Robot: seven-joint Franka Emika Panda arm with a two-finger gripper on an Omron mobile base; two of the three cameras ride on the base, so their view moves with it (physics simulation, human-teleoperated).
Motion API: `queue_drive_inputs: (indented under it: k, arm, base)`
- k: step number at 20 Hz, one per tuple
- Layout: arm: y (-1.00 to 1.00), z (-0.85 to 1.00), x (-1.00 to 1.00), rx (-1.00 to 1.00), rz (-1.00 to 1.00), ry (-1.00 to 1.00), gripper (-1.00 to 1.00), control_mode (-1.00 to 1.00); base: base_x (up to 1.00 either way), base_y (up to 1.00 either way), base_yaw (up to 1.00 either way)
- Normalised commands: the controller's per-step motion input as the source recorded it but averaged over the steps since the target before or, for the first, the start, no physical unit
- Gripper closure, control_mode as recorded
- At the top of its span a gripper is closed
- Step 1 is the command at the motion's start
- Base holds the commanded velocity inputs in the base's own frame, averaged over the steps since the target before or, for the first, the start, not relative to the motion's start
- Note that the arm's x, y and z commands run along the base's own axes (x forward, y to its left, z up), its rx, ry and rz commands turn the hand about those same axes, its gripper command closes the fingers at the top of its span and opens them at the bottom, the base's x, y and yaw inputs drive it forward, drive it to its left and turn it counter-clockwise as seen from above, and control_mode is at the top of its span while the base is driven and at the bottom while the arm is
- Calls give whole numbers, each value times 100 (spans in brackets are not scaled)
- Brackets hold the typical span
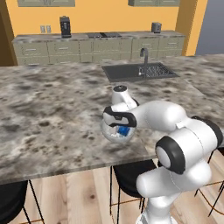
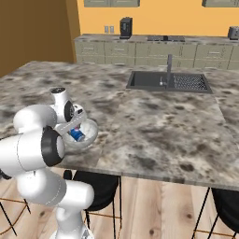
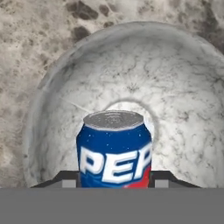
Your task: Open the fridge, grab two sodas, and place both sodas inside the bowl with ice on the dining counter.
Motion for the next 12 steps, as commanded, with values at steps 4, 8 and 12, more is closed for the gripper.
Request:
queue_drive_inputs:
  k: [4,8,12]
  arm:
    - [0,-5,0,0,0,0,-100,-100]
    - [0,9,-7,0,0,-4,-100,-100]
    - [-2,47,-27,0,0,-10,-100,-100]
  base:
    - [0,0,0]
    - [0,0,0]
    - [0,0,0]
